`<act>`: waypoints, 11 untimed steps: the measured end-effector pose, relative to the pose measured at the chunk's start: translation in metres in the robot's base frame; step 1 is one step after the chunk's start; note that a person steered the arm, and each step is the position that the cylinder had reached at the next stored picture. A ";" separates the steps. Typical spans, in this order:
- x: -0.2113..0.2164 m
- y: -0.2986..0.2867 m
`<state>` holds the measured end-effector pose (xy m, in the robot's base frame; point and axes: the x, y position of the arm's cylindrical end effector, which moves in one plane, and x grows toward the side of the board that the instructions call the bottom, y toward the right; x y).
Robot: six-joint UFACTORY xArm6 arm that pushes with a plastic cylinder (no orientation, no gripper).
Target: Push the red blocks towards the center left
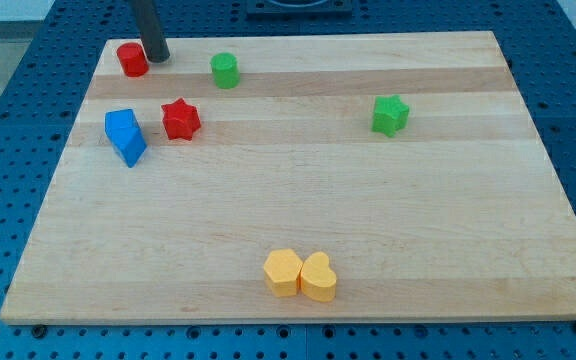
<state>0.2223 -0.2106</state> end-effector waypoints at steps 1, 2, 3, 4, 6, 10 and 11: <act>-0.023 -0.016; -0.024 -0.057; -0.015 -0.063; -0.010 -0.046; 0.092 -0.005; 0.093 0.030; 0.120 0.084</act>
<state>0.3426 -0.1267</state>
